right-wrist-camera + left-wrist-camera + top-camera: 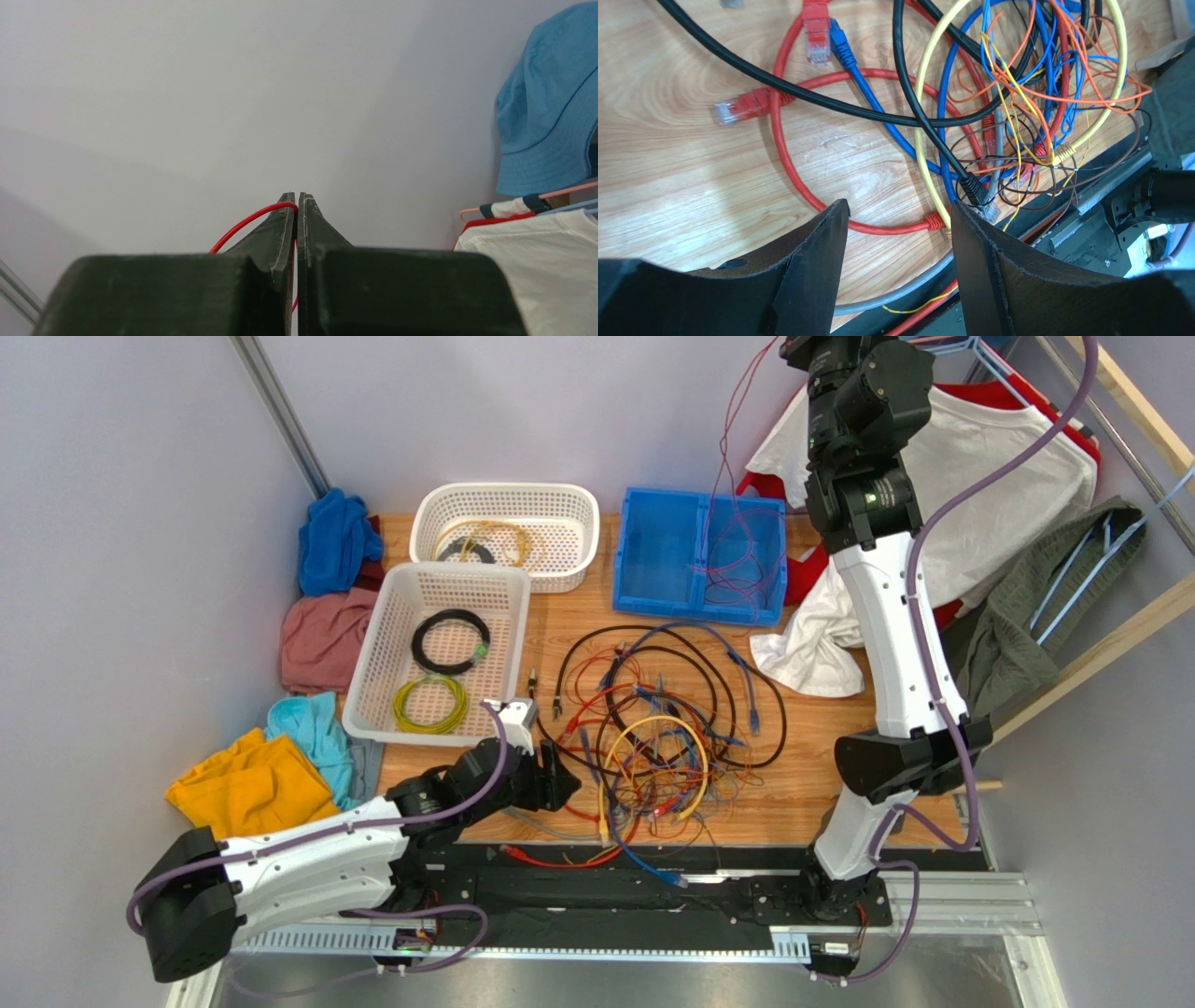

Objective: Untangle the cables

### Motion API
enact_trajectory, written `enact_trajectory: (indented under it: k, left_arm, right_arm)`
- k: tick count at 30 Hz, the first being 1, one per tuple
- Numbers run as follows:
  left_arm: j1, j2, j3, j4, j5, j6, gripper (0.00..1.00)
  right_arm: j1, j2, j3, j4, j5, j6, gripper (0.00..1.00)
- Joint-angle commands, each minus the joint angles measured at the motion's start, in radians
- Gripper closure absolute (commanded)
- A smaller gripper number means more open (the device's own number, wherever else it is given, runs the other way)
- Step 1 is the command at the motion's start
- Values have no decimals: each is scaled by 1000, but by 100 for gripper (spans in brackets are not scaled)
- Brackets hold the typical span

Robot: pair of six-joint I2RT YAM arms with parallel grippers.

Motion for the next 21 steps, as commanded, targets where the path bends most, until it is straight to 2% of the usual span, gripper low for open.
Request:
enact_trajectory:
  k: [1, 12, 15, 17, 21]
  left_arm:
    - [1, 67, 1, 111, 56, -19, 37]
    - [1, 161, 30, 161, 49, 22, 37]
    - [1, 216, 50, 187, 52, 32, 37]
    - [1, 247, 59, 208, 63, 30, 37]
    - [1, 314, 77, 234, 102, 21, 38]
  right_arm:
    - [-43, 82, 59, 99, -29, 36, 100]
    - [-161, 265, 96, 222, -78, 117, 100]
    - [-166, 303, 23, 225, -109, 159, 100]
    - [-165, 293, -147, 294, -112, 182, 100]
    - [-162, 311, -301, 310, -106, 187, 100]
